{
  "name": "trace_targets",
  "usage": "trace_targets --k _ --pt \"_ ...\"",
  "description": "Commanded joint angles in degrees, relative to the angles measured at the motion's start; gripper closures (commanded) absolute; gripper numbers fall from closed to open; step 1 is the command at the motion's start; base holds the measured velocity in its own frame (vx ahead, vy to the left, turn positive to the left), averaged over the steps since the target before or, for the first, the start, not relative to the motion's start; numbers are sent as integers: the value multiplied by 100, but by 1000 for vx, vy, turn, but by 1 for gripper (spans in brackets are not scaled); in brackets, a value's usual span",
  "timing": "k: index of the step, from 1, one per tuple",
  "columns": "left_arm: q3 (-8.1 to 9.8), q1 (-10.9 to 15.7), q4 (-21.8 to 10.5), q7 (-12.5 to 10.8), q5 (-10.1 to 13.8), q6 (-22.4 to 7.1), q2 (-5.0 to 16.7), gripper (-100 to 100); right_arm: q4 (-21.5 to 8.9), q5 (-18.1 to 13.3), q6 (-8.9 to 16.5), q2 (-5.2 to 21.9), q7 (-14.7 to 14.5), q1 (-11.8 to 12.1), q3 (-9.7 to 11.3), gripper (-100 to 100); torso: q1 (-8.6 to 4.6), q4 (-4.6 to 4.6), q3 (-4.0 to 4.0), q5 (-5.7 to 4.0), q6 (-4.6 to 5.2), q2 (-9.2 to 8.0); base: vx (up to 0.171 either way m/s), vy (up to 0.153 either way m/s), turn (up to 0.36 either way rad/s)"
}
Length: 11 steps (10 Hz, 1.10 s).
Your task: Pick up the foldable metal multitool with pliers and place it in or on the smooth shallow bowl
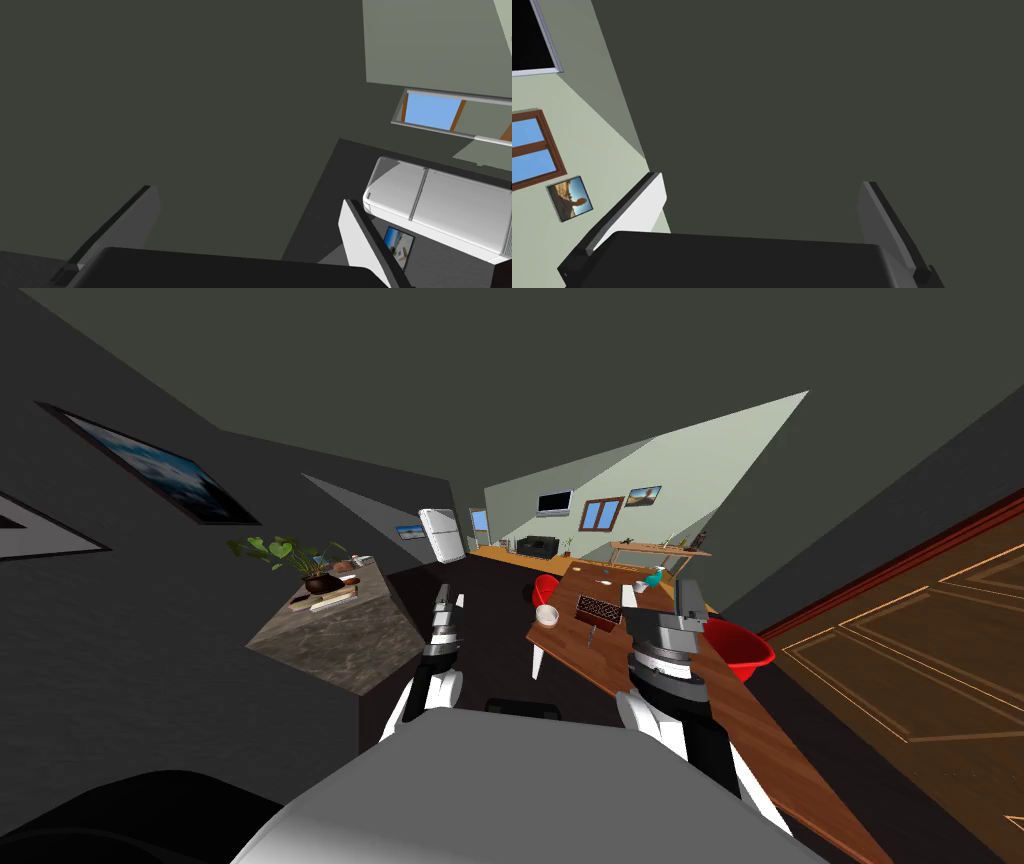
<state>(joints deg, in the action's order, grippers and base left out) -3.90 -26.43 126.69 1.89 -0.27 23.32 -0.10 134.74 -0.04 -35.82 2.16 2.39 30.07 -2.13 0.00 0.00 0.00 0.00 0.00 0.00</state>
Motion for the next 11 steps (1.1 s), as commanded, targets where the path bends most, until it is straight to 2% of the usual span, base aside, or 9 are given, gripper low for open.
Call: trace_targets --k 1,4,8,9,11 --pt "0 0 0 0 0 0 0 0 -121 -153 103 175 48 -72 -14 -100 0 0 0 0 0 0 -13 2 -40" --pt "0 0 0 0 0 0 0 0 -415 -535 363 414 163 -248 -44 -100 1 -2 4 0 0 -8 -26 7 -50" --pt "0 0 0 0 0 0 0 0 -1025 -1255 909 714 386 -609 -94 -100 2 -3 7 0 1 -13 -36 10 -65" --pt "0 0 0 0 0 0 0 0 -1027 -1320 909 714 386 -609 -94 -100 1 -3 7 0 0 -12 -21 7 -13" --pt "0 0 0 0 0 0 0 0 -1371 -1695 1252 866 513 -832 -115 -100 1 -1 3 0 0 -5 -20 5 -50"
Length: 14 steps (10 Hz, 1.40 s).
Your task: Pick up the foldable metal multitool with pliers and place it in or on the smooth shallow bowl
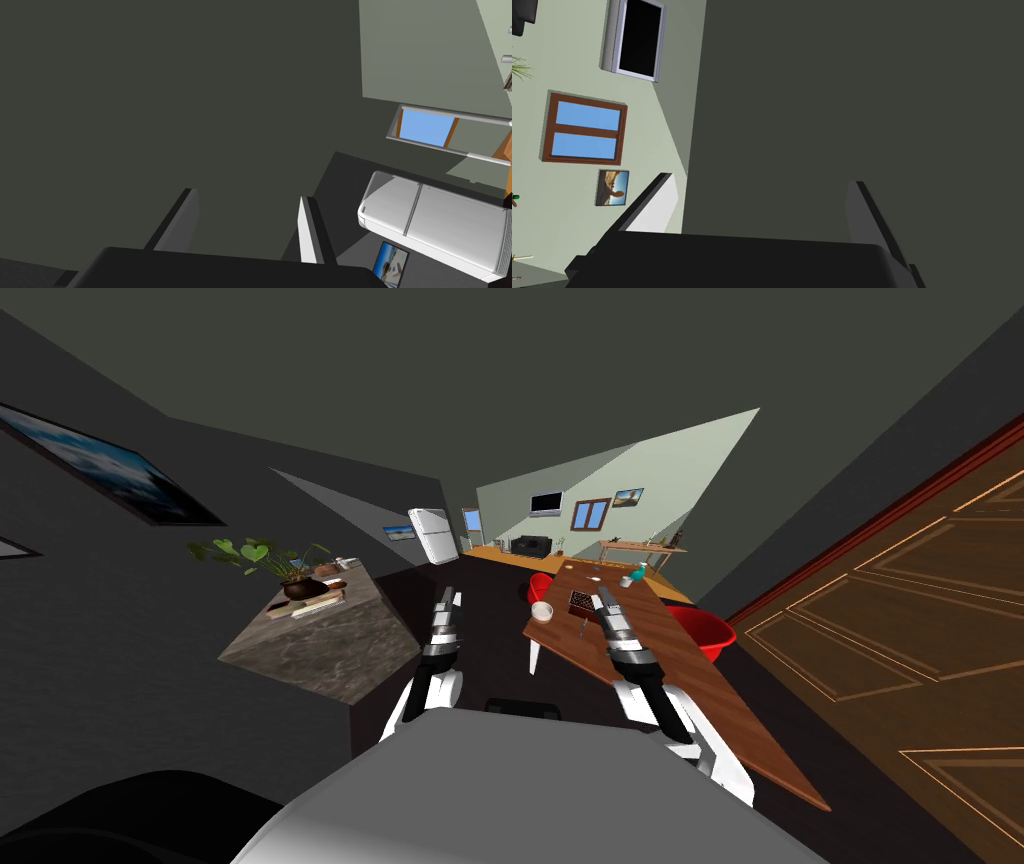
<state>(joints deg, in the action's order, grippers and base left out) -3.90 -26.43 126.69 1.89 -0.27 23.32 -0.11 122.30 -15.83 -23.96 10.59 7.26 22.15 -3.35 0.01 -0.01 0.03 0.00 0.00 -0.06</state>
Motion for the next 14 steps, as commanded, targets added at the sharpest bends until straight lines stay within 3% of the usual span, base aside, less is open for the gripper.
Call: trace_targets --k 1,3,4,5,6,7,8,9,10,11,12,13,14 --pt "0 0 0 0 0 0 0 0 -173 -218 66 23 26 -40 8 -100 0 0 0 0 0 0 -22 8 -25" --pt "0 0 0 0 0 0 0 0 -557 -601 429 177 153 -281 -5 -100 2 0 0 0 0 1 -21 10 -54" --pt "0 0 0 0 0 0 0 0 -613 -725 443 177 153 -281 -5 -100 2 0 0 1 0 0 -20 8 -23" --pt "0 0 0 0 0 0 0 0 -847 -915 641 249 215 -407 -7 -100 1 0 0 1 0 0 -18 5 -37" --pt "0 0 0 0 0 0 0 0 -847 -984 641 249 215 -407 -7 -100 1 0 0 0 0 0 -14 5 -18" --pt "0 0 0 0 0 0 0 0 -1075 -1203 843 316 274 -534 -6 -100 0 0 -1 1 0 2 -13 5 -39" --pt "0 0 0 0 0 0 0 0 -1090 -1242 843 316 274 -534 -6 -100 1 0 -1 0 0 3 -10 7 -16" --pt "0 0 0 0 0 0 0 0 -1295 -1472 1049 378 331 -662 -1 -100 1 0 -2 1 0 4 -10 9 -30" --pt "0 0 0 0 0 0 0 0 -1338 -1500 1049 378 331 -662 -1 -100 2 1 -2 0 0 4 -8 8 -15" --pt "0 0 0 0 0 0 0 0 -1593 -1738 1251 434 384 -790 7 -100 2 0 -2 1 -1 5 -7 7 -24" --pt "0 0 0 0 0 0 0 0 -1593 -1754 1258 434 384 -790 7 -100 1 1 -3 1 0 6 -5 6 -14" --pt "0 0 0 0 0 0 0 0 -1805 -1996 1468 485 433 -918 20 -100 1 1 -3 1 0 6 -4 7 -21" --pt "0 0 0 0 0 0 0 0 -1853 -2004 1468 485 433 -918 20 -100 2 1 -4 1 -1 7 -2 6 -6"
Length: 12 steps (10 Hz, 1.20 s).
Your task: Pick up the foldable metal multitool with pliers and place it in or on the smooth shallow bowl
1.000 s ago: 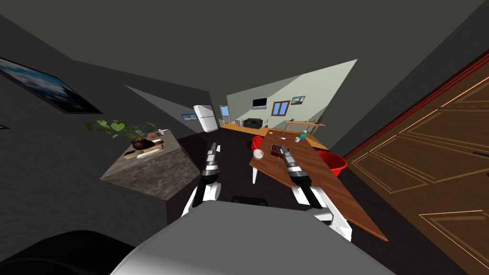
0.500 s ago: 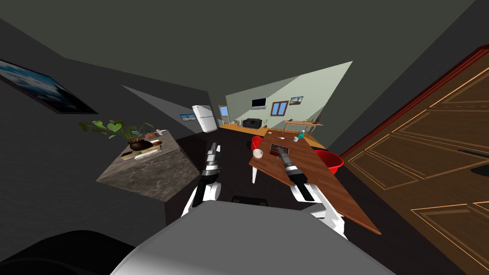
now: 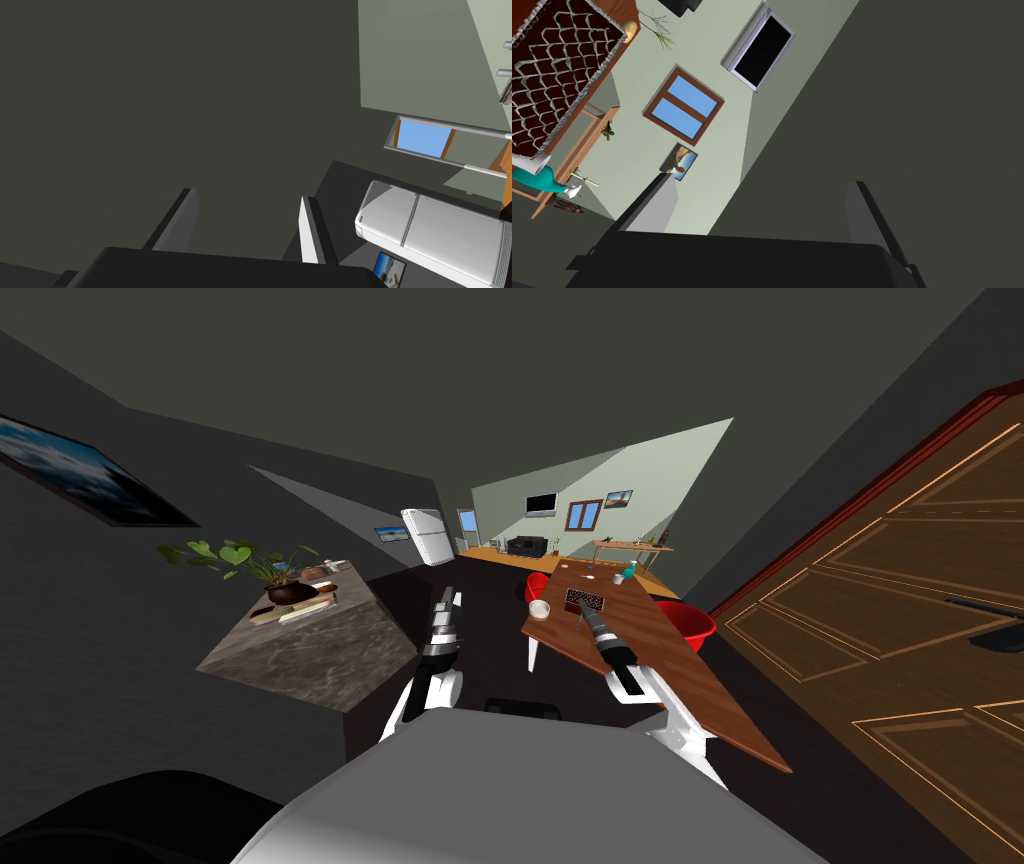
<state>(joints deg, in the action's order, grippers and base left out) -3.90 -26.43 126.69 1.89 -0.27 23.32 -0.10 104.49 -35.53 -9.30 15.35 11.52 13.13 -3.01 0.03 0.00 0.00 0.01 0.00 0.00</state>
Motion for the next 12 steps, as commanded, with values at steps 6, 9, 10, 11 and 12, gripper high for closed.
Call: trace_targets --k 6,9,10,11,12 --pt "0 0 0 0 0 0 0 0 -871 -749 639 137 125 -394 53 -100 0 1 -3 0 -1 5 3 7 -6" --pt "0 0 0 0 0 0 0 0 -1413 -1186 1061 202 179 -636 121 -100 3 2 -5 0 -1 9 16 10 7" --pt "0 0 0 0 0 0 0 0 -1683 -1391 1230 230 197 -753 162 -100 1 2 -5 1 1 8 16 10 10" --pt "0 0 0 0 0 0 0 0 -1683 -1391 1269 230 197 -753 162 -100 1 1 -4 0 -1 8 16 8 10" --pt "0 0 0 0 0 0 0 0 -1932 -1585 1474 257 210 -866 207 -100 0 1 -4 1 0 7 24 5 21"
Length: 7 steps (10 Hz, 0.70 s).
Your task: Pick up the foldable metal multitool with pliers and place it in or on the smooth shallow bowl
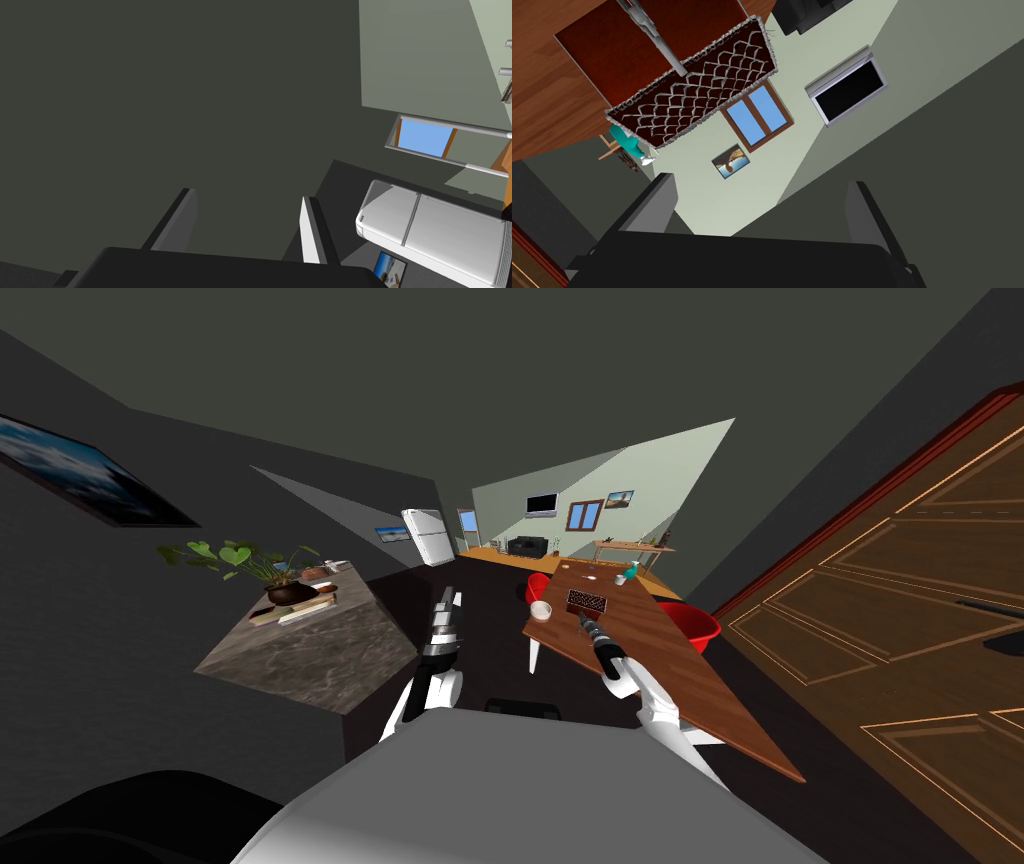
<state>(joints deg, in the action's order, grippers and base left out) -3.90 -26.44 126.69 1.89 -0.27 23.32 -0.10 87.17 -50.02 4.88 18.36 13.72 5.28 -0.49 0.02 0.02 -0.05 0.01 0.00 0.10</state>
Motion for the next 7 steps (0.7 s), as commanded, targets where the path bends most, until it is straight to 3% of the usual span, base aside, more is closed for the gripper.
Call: trace_targets --k 1,2,5,7 --pt "0 0 0 0 0 0 0 0 -220 -136 56 -44 -10 -81 -44 -100 0 0 0 0 0 0 20 5 13" --pt "0 0 0 0 0 0 0 0 -416 -320 258 -18 -2 -190 4 -100 0 0 0 0 1 -1 21 13 27" --pt "0 0 0 0 0 0 0 0 -752 -494 455 7 2 -297 55 -100 2 0 -1 1 0 1 22 7 21" --pt "0 0 0 0 0 0 0 0 -1142 -811 830 54 -4 -497 165 -100 2 0 -2 0 -1 3 39 8 48"
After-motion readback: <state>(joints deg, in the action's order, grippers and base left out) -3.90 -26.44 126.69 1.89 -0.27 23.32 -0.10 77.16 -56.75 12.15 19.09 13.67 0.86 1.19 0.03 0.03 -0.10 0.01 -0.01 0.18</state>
